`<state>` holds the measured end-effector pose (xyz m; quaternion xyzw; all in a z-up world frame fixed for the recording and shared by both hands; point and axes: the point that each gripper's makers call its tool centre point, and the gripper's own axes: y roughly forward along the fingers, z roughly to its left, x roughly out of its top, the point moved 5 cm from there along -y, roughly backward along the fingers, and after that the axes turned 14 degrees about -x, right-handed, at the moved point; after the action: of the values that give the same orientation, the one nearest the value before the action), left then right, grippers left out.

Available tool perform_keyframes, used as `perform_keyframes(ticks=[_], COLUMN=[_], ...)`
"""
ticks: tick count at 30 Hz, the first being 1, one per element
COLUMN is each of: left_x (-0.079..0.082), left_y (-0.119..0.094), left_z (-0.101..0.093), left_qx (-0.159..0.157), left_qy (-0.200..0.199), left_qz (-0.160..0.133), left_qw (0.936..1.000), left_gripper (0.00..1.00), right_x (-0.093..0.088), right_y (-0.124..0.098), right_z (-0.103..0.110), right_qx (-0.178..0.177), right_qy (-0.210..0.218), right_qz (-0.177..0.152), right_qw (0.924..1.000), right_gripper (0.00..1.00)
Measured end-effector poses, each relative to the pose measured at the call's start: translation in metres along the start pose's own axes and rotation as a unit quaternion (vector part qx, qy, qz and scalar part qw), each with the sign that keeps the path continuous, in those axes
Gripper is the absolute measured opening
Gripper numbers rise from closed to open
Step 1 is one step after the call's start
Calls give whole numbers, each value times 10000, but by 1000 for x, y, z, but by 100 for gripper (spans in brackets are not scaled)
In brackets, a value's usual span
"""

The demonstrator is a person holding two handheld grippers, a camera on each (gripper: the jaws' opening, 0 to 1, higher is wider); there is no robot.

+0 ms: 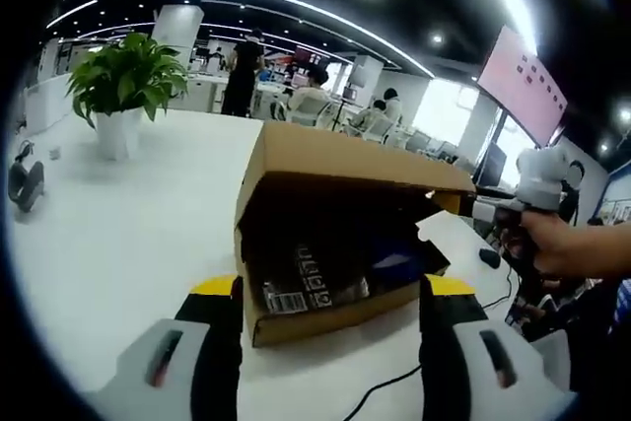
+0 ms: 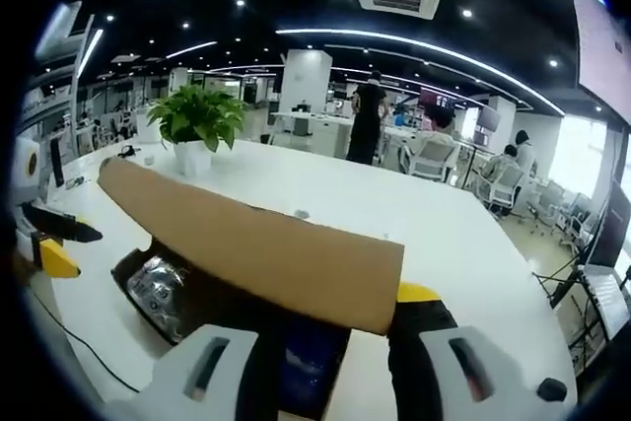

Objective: Operate the shoe box by opening the lid, removing the specified soft item, and placing it in the target area until the item is outside and the box remains undamaged.

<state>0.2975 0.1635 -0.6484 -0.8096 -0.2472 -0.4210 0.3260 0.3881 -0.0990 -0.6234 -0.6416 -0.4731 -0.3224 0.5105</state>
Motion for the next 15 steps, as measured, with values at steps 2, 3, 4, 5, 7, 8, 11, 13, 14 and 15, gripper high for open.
perform_keyframes(ticks=[2, 3, 4, 5, 7, 8, 11, 13, 14, 15], left_x=[0, -2, -3, -5, -5, -6, -4, -3, -2, -2], left_y=[3, 5, 6, 7, 9, 10, 12, 13, 14, 15], left_z=[-1, -2, -3, -3, -1, -1, 2, 5, 6, 7], left_qx=[2, -72, -107, -122, -87, -133, -216, -208, -225, -244], left_qy=[95, 120, 125, 274, 519, 567, 708, 789, 786, 752], left_qz=[17, 120, 185, 289, 379, 435, 539, 594, 603, 617], left_qw=[10000, 9998, 9997, 9991, 9979, 9974, 9958, 9949, 9948, 9950], left_gripper=[75, 74, 72, 72, 73, 74, 75, 75, 75, 74], right_x=[0, 1, 2, 4, 7, 9, 13, 15, 16, 17], right_y=[1, 2, 3, 3, 5, 6, 10, 12, 12, 13], right_z=[-2, -4, -5, -7, -8, -10, -13, -15, -16, -19], right_qx=[-39, -56, -73, -101, -105, -116, -171, -199, -235, -283], right_qy=[-30, -18, -9, -8, 73, 121, 136, 160, 181, 231], right_qz=[1, -16, -21, -29, -24, -25, -32, -32, -47, -53], right_qw=[10000, 10000, 10000, 9999, 9999, 9999, 9998, 9997, 9995, 9993], right_gripper=[31, 29, 28, 26, 24, 23, 19, 16, 14, 11])
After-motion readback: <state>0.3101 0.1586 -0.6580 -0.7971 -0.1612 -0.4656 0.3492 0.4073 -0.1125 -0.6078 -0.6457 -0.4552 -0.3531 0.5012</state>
